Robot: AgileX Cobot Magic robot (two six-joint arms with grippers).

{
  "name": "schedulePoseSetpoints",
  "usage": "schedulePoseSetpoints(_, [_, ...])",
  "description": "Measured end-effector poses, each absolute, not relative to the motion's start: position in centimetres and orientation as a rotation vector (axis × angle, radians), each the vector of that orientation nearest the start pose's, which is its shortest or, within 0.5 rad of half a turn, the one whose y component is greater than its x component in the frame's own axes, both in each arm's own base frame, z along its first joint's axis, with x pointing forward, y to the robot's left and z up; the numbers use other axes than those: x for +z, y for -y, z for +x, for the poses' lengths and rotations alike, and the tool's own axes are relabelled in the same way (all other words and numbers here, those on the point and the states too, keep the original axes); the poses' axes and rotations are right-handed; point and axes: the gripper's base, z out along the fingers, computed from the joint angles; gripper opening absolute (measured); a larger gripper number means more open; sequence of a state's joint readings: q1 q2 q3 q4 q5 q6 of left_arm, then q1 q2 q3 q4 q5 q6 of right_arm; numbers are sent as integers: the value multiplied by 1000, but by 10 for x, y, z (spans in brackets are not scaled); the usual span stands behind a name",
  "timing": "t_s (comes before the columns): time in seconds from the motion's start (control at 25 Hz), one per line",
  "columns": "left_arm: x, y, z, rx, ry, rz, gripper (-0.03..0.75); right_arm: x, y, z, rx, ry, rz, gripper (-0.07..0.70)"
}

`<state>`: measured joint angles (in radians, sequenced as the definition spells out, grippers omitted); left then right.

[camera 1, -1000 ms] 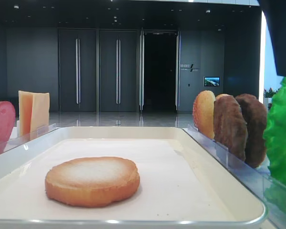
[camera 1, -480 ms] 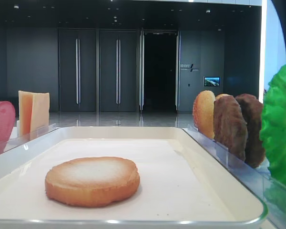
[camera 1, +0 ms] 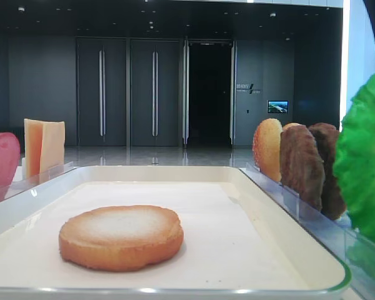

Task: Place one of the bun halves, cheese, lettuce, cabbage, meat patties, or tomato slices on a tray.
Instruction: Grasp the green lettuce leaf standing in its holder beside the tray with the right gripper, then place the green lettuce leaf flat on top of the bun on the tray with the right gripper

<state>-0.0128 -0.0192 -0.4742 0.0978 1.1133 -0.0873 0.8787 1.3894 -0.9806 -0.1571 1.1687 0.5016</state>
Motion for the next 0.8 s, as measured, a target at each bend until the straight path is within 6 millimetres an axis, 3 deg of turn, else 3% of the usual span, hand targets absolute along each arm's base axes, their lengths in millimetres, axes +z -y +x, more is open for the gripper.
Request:
schedulePoseSetpoints(0.52, [266, -8, -7, 58, -2098, -86, 535, 318, -195, 174, 99, -2788, -689, 35])
schedulePoseSetpoints(0.8, [266, -8, -7, 58, -2098, -86, 535, 322, -197, 172, 139, -2792, -692, 35])
